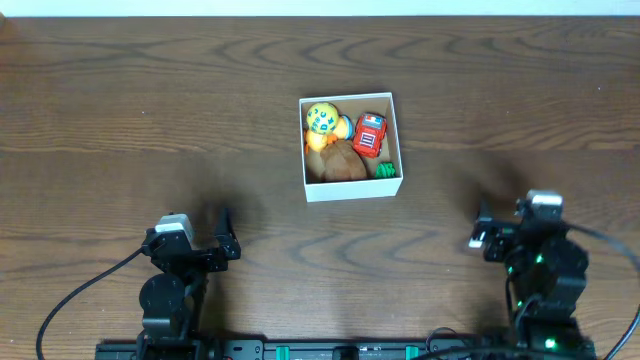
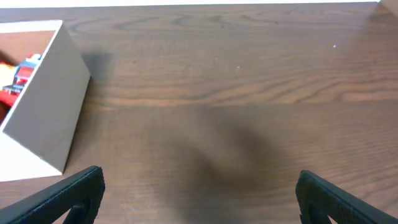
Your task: Pack container
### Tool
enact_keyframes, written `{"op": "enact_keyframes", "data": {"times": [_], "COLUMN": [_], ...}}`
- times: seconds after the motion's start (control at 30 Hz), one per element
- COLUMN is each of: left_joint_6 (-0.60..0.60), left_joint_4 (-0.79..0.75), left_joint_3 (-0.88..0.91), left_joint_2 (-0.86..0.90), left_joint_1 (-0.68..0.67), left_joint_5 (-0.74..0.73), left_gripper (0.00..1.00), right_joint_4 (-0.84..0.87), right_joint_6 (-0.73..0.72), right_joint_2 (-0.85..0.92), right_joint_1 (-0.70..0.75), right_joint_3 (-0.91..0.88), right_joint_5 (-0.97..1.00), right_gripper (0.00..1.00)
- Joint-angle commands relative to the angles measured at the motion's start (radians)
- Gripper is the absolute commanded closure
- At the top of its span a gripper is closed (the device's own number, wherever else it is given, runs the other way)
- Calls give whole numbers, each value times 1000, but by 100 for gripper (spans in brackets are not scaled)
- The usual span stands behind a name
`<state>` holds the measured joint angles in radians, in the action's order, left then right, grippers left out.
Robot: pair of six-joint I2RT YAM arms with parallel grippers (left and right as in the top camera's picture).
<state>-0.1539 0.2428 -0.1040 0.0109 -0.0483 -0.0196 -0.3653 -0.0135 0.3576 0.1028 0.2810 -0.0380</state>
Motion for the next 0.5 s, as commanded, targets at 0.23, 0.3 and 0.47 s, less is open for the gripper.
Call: {"op": "enact_keyframes", "data": {"times": [0.23,0.3,0.47], "left_joint_6": [-2,-2,-2], "left_joint_4": [3,7,20], "left_joint_3": [14,14,14], "left_joint_2": [-7,-7,-7], "left_joint_1": [4,4,4], "left_joint_5": [1,1,1], "left_gripper": [2,2,2], "right_joint_4": [14,14,18], "right_joint_6": [10,10,11], "right_joint_2": [-242,-278,-351], "right_joint_1": [7,7,7], "right_joint_3": [-140,-158,-176], "right_joint_5": [-19,-19,-19], "right_gripper": [1,1,1]}}
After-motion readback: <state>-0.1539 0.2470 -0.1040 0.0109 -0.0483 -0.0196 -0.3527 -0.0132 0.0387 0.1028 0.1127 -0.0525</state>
